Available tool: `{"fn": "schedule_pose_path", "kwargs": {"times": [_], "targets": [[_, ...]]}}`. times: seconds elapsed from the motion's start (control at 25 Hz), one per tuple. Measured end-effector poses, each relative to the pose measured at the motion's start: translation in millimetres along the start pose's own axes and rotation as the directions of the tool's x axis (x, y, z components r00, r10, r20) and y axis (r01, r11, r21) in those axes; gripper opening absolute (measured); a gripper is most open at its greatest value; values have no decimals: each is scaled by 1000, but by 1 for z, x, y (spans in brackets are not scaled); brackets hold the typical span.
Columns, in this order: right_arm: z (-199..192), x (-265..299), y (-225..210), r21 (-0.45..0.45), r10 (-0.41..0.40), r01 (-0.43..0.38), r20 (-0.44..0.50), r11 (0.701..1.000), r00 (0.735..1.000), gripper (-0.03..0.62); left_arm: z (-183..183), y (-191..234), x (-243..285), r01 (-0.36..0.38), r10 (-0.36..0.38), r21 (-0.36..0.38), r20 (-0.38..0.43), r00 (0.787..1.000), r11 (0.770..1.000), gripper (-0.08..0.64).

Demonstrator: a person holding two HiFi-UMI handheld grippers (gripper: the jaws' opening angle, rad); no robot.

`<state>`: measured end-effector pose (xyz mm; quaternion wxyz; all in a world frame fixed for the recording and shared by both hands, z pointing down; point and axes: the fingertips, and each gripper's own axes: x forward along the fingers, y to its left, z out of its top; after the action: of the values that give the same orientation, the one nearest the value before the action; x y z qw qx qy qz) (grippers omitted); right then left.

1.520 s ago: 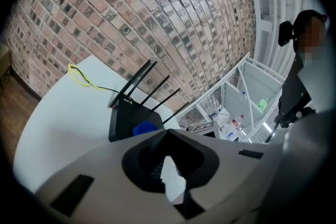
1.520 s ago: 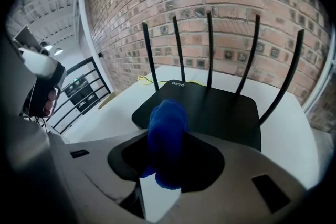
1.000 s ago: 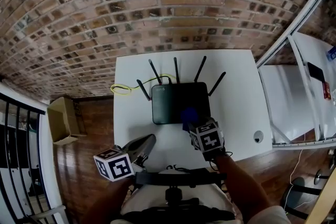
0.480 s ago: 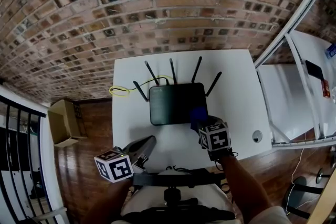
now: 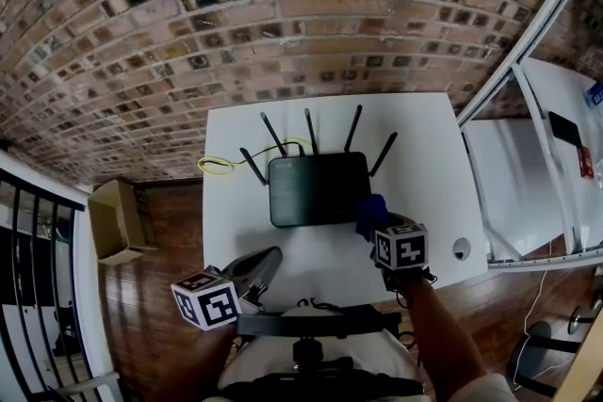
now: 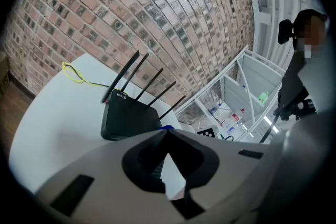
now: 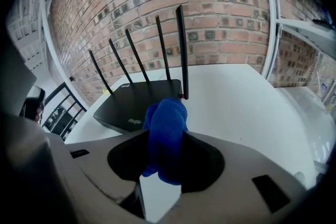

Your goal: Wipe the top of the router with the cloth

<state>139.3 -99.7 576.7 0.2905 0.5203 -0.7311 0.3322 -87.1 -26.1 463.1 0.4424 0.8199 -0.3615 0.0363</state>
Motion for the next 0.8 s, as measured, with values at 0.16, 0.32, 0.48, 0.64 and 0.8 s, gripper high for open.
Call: {"fn": "schedule_pose_path", "kwargs": {"times": [0.16,0.32,0.48,0.64,0.8], "targets": [[-8,2,-21,44,-27,28,-23,999,999,144,0,1,-1,-13,13,-7,7,1000,1000,25],[-8,-2,-47,125,-101,107,-50,986,994,144,0,-2,0,-9,9,-18,13,1000,1000,25],[2,-2,-61,128,-110,112,-27,985,994,144,0,-1,-1,-19,19,-22,20,1000,1000,25],[16,11,-66,-54,-143,141,-36,989,989,144,-2,5,-4,-46,46,-15,29,999,999,25],[29,31,-58,-218,-101,90,-38,972,994,144,-6,11,-10,-79,81,-35,30,996,996,25]]}}
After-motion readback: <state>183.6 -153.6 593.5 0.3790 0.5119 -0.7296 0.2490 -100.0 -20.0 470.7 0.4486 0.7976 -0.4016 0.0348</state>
